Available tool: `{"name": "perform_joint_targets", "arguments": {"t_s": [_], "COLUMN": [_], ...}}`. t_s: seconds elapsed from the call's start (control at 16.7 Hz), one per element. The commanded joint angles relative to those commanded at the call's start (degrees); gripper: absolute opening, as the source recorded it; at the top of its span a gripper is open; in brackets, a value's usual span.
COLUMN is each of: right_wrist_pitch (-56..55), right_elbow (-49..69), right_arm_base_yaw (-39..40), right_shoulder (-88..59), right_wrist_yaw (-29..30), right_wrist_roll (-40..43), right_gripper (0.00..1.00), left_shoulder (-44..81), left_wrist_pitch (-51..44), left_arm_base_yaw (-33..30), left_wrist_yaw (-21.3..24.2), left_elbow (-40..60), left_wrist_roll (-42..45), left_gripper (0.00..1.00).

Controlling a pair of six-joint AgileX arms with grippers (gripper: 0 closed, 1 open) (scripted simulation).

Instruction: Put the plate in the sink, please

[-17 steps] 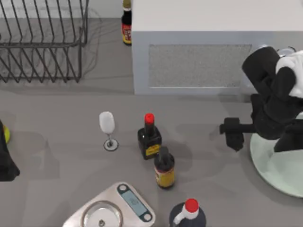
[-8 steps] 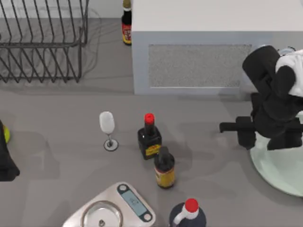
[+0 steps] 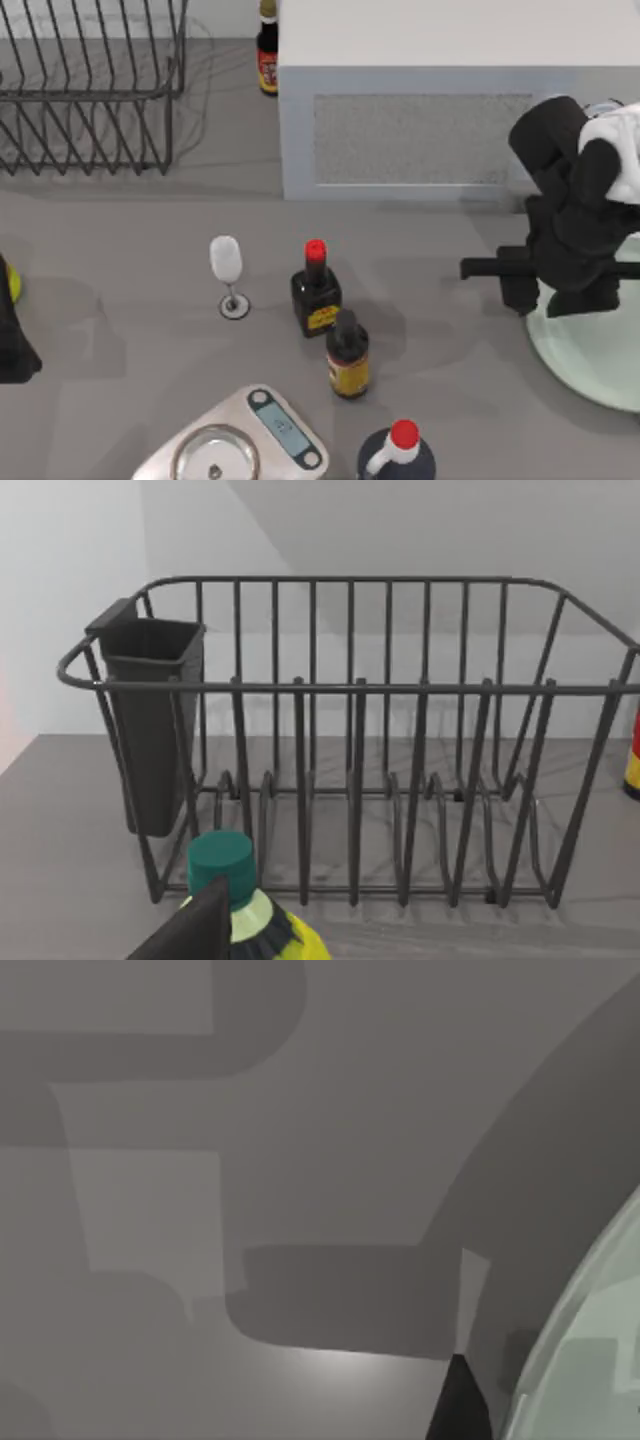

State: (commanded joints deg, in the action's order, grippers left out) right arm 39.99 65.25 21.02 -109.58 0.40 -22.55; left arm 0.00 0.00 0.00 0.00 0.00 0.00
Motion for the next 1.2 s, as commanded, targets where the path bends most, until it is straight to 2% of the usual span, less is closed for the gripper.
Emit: {"name": "perform_joint_targets", "arguments": {"t_s": [0.24, 0.54, 0.9, 1.2], "right_wrist_pitch": [3.81, 21.40, 48.05, 57.55], "right_elbow": [0.97, 8.64, 34.56, 53.04], "right_arm_base_yaw": [-0.58, -2.90, -3.27, -1.52], "right_shoulder": [1.52, 4.82, 5.39, 2.92], "right_wrist_yaw": [-0.05, 0.00, -0.11, -0.11], "right_wrist_roll": [0.43, 1.02, 1.00, 0.79], "right_gripper": [0.00, 0.00, 0.00, 0.00], "left_shoulder": [0.00, 0.00, 0.00, 0.00], "left_wrist_pitch": [0.00, 0.00, 0.00, 0.00], "left_arm_base_yaw": [0.00, 0.00, 0.00, 0.00], "left_wrist_yaw": [0.00, 0.00, 0.00, 0.00], "left_elbow": [0.00, 0.00, 0.00, 0.00], "left_wrist_roll": [0.00, 0.00, 0.00, 0.00], "left_gripper": [1.00, 1.00, 1.00, 1.00]}}
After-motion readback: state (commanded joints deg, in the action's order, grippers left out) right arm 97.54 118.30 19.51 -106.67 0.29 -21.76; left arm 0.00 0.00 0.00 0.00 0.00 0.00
